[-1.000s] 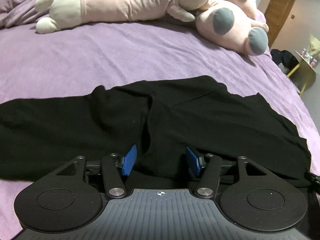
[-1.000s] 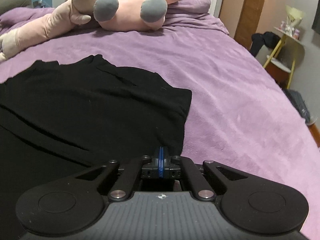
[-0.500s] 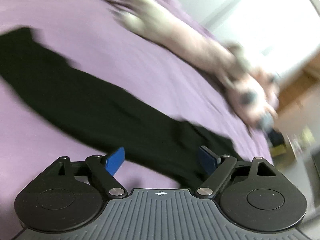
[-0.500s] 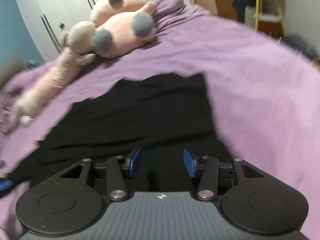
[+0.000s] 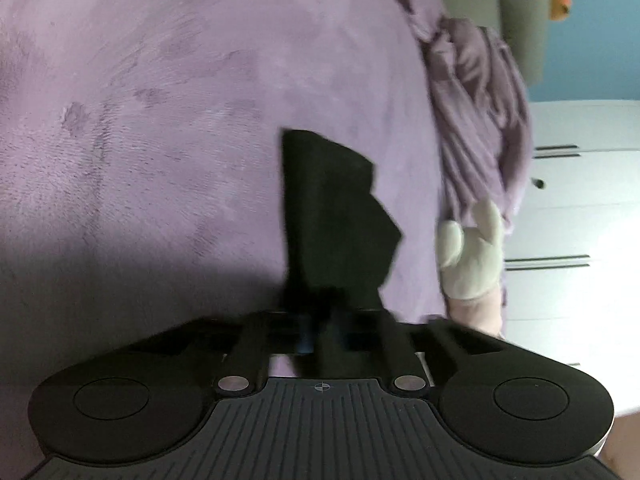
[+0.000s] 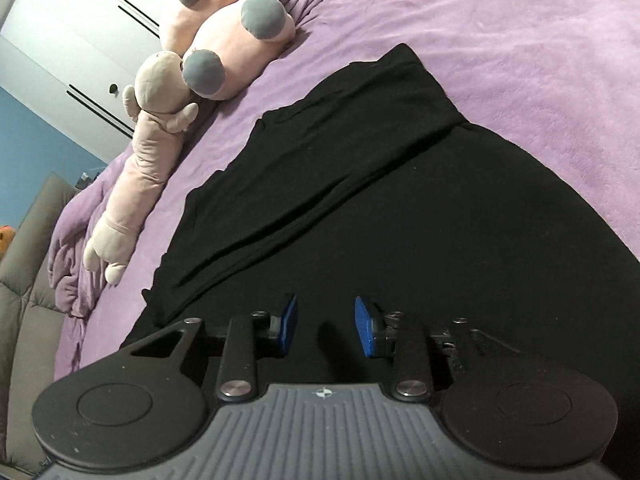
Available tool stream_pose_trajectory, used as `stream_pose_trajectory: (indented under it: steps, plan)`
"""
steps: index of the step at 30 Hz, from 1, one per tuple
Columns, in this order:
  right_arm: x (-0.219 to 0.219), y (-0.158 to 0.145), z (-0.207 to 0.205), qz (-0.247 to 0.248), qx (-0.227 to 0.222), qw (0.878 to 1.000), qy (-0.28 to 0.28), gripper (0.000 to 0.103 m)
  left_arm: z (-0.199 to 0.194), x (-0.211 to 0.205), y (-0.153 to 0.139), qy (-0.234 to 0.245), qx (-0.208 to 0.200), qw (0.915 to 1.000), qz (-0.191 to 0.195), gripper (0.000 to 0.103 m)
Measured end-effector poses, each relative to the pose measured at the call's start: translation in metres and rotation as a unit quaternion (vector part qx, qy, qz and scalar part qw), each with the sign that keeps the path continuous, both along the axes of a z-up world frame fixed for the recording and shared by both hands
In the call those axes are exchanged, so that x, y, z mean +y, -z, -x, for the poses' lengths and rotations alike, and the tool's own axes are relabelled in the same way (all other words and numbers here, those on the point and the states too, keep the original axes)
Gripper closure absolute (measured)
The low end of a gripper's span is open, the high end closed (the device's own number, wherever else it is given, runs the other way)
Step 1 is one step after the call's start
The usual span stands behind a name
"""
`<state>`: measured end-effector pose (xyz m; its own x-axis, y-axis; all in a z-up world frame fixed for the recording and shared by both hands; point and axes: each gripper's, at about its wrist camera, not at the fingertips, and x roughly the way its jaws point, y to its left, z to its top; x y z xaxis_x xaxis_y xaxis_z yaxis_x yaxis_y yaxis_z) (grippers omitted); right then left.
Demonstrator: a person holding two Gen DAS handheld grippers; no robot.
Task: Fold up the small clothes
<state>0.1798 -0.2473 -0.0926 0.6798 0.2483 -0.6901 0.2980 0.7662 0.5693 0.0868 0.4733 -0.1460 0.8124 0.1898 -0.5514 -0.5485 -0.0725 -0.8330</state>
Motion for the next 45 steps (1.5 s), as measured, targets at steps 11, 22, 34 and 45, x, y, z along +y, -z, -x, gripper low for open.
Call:
stream_pose_trajectory:
  steps: [11, 22, 34, 45]
  plan:
    - [0.001, 0.002, 0.004, 0.005, 0.001, 1.000, -0.013, 0.071, -0.092, -0.124, -0.129, 0.245, -0.029, 0.9328, -0.263, 0.097]
    - [-0.009, -0.004, 0.000, 0.013, -0.010, 0.999, -0.049, 0.070, -0.159, -0.354, -0.112, 0.496, -0.020, 0.7975, -0.344, 0.035]
    - [0.038, -0.009, -0.106, 0.008, -0.040, 0.995, -0.093, 0.048, -0.128, -0.267, -0.087, 0.357, 0.134, 0.8532, -0.355, 0.025]
    - [0.063, -0.025, -0.138, 0.087, -0.088, 0.985, -0.118, 0.099, -0.119, -0.283, -0.085, 0.380, 0.124, 0.8377, -0.372, 0.025]
